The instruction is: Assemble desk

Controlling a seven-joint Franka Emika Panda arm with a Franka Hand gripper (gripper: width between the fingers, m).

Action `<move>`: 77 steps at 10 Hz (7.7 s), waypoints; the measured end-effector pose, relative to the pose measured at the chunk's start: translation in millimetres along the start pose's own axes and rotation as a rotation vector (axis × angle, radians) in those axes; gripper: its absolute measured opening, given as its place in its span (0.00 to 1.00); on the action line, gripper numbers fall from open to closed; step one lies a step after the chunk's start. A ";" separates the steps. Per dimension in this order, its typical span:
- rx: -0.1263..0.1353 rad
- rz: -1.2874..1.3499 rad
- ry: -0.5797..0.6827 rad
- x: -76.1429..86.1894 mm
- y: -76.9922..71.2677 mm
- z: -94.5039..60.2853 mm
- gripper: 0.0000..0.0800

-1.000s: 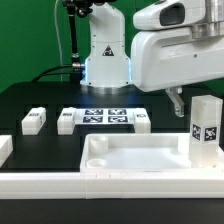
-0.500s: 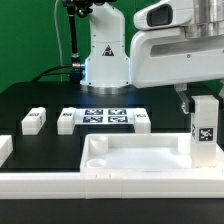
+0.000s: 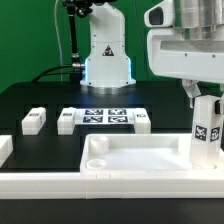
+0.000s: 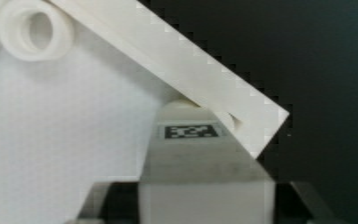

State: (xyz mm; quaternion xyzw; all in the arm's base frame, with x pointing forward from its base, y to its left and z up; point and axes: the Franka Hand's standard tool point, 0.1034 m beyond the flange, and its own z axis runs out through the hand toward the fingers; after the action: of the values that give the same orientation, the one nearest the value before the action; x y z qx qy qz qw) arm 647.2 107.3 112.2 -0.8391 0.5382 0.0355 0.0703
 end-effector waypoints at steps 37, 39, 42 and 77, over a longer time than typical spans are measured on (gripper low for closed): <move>-0.170 -0.215 0.244 38.4 12.3 -8.1 0.38; -0.171 -0.311 0.242 34.7 8.6 -4.6 0.38; -0.175 -0.314 0.239 31.6 7.4 -5.7 0.38; -0.269 -1.231 0.058 1.0 108.1 -25.6 0.81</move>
Offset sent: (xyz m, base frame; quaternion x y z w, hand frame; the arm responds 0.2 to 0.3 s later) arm 0.0000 0.0000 0.0000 0.0000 0.0000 0.1296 0.9916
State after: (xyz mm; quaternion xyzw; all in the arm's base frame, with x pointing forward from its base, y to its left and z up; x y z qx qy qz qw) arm 549.0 58.0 128.6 -0.9972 -0.0508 0.0332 -0.0430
